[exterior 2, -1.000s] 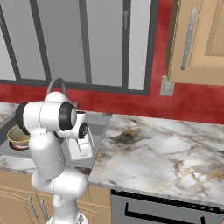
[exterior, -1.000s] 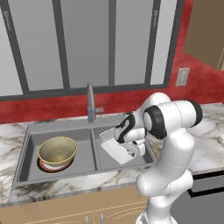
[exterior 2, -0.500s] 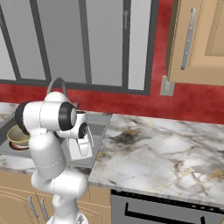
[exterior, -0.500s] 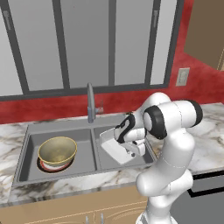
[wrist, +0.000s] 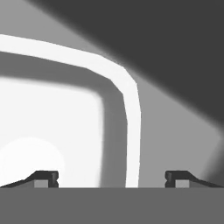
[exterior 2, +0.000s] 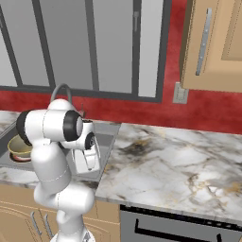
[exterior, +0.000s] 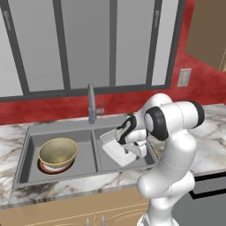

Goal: Pick the bowl and tupperware and place them in the sink. Then turn on the water.

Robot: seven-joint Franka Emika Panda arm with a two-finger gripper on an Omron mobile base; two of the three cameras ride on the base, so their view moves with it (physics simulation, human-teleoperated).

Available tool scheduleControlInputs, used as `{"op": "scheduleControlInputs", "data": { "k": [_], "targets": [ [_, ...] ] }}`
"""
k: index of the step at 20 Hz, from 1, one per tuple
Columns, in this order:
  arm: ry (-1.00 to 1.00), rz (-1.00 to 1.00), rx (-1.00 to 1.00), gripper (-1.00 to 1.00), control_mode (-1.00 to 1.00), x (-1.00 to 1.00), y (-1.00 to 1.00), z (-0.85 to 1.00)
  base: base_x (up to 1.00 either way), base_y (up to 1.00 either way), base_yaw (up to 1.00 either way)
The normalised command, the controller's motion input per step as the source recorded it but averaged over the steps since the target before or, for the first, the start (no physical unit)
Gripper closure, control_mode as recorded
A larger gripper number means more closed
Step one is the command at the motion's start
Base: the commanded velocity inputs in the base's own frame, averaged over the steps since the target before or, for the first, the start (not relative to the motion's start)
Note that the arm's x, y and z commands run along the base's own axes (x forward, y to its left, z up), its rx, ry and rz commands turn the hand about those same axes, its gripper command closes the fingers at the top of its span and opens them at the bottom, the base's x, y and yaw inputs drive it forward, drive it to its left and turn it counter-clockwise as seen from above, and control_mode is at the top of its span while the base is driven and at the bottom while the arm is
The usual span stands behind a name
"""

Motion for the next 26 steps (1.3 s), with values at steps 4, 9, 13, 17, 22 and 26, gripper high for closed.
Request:
{"op": "scheduleControlInputs", "data": {
  "k": [4,9,13,17,22,26],
  "targets": [
    [-0.06,0.0,0.0,-1.0,-1.0,-0.1,-0.01,0.03,0.0,0.0,0.0],
    [-0.12,0.05,0.0,-1.0,-1.0,-0.15,0.0,0.44,0.0,0.0,0.0],
    [-0.06,0.1,0.02,-1.0,-1.0,-0.13,0.0,0.67,0.0,0.0,0.0],
    [-0.02,0.15,0.02,-1.0,-1.0,-0.1,0.0,0.6,0.0,0.0,0.0],
    [-0.02,0.2,0.03,-1.0,-1.0,-0.23,0.0,0.62,0.0,0.0,0.0],
    [-0.05,0.22,0.02,-1.0,-1.0,-0.29,0.0,0.55,0.0,0.0,0.0]
  ]
}}
